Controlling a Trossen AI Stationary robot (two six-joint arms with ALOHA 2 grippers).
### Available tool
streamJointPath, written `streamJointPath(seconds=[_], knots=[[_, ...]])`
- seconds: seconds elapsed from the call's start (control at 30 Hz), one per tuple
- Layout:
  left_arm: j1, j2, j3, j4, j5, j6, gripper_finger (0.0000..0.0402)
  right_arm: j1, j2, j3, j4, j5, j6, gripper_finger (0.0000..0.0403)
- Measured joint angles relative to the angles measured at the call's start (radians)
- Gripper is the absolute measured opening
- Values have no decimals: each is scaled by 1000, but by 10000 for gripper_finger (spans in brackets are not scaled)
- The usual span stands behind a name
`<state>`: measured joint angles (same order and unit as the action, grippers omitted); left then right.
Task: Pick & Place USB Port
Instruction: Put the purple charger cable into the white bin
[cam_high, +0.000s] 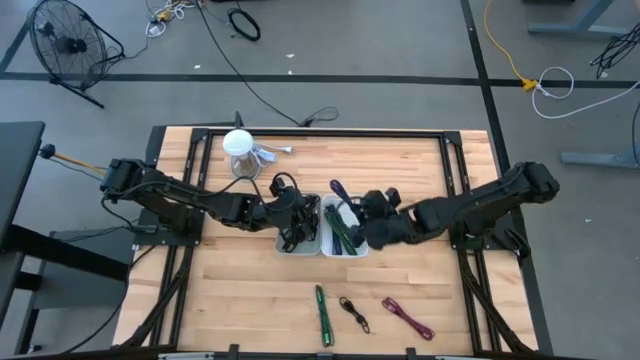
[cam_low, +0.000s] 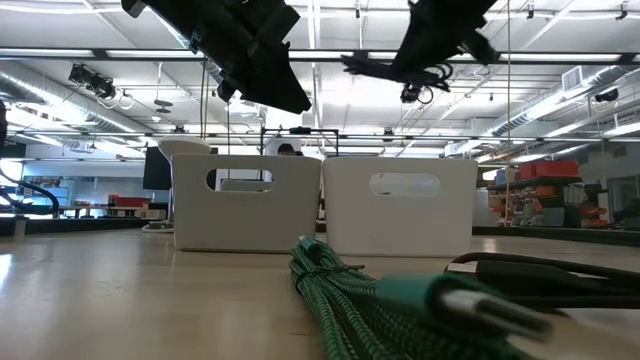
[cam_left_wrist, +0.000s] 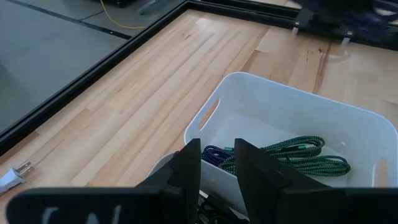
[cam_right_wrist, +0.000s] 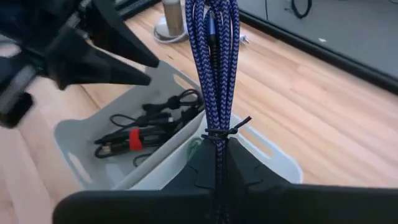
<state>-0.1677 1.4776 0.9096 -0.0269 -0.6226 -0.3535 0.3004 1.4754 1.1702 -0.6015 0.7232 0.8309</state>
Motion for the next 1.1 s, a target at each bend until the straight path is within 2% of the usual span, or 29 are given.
streamJointPath(seconds=[0.17, 0.3, 0.5, 0.67, 1.1], knots=[[0, 0, 0, 0, 0, -1, 103, 79, 14, -1, -49, 95, 152, 6], [0, 0, 0, 0, 0, -1, 103, 127, 24, -20, -20, 166, 213, 6], [0, 0, 0, 0, 22, -1, 103, 180, 39, -92, 156, 210, 252, 6], [0, 0, 0, 0, 25, -1, 103, 200, 56, -179, 326, 210, 264, 6], [0, 0, 0, 0, 26, -1, 103, 172, 69, -398, 625, 205, 344, 6]])
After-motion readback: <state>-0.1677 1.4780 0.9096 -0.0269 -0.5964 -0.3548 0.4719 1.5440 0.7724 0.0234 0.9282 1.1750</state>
